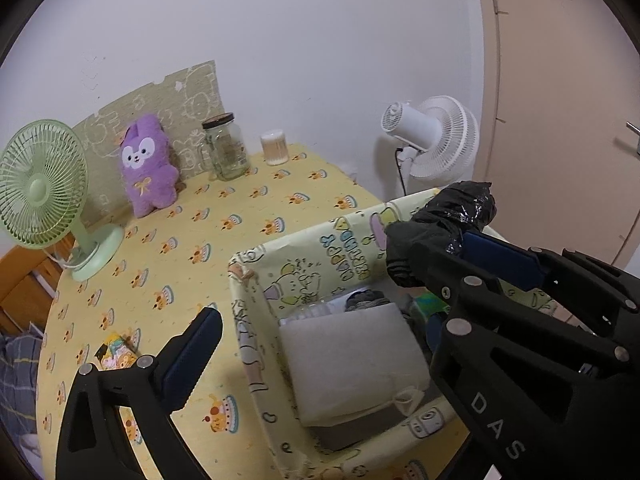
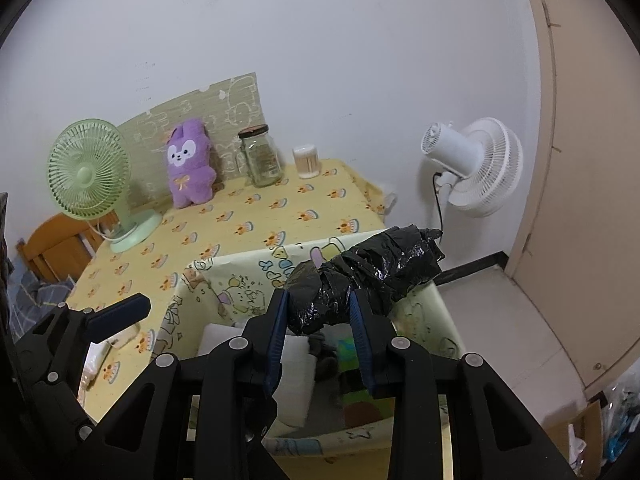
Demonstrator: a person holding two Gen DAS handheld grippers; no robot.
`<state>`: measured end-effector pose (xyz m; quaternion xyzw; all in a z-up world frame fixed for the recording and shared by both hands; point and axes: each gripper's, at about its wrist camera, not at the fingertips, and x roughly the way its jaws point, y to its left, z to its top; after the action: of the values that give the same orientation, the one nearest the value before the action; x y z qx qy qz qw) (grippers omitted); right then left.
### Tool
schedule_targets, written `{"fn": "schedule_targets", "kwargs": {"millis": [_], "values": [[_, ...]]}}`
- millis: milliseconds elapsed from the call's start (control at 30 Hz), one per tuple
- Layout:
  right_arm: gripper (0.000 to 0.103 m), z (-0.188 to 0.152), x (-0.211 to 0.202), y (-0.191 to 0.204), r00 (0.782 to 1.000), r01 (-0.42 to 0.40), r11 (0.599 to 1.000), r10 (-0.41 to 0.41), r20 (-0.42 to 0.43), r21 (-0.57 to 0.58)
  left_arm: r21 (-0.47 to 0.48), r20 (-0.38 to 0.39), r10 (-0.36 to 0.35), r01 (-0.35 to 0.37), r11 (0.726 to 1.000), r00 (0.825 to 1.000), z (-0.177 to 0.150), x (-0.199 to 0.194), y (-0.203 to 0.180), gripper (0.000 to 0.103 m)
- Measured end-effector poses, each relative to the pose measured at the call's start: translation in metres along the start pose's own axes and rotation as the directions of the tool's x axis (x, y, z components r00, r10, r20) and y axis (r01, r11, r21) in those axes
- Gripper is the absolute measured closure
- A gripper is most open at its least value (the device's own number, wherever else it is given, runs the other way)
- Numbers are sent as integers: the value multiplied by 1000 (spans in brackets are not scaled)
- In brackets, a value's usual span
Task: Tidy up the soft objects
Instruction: 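Lower the towel into the box with the left tool while the right tool releases the bundle inside, then withdraw both open tools from the box toward the snack box on the table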
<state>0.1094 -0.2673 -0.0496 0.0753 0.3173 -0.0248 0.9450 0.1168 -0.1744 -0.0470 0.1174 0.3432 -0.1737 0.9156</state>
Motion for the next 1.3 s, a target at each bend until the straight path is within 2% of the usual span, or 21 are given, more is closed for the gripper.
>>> {"fn": "schedule_targets", "kwargs": {"millis": [67,167,200,400,1033,1300], "values": [[62,0,2,2,1000,-9,1000,9,-8,-1,-2,-3,5,-5,1000,1000,0,1,3,0],[31,0,2,4,1000,-2,1000,2,4,-1,-7,-1,2,-2,1000,1000,-1,1,5,0],[26,0,1,5,1000,8,1000,-8,13,-1,-8,1,5,-5,1000,1000,-1,0,6,0],[25,0,-1,7,1000,20,1000,-20,-4,2,-14,2,1,-1,1000,1000,-1,-1,8,0],[19,2,-28,34,998,45,999,-45,35,-20,-51,73,12,-8,999,997,-7,-34,26,0],[11,4,-46,52,996,50,998,-48,69,-30,-66,116,22,-15,998,993,-12,-58,40,0]]}}
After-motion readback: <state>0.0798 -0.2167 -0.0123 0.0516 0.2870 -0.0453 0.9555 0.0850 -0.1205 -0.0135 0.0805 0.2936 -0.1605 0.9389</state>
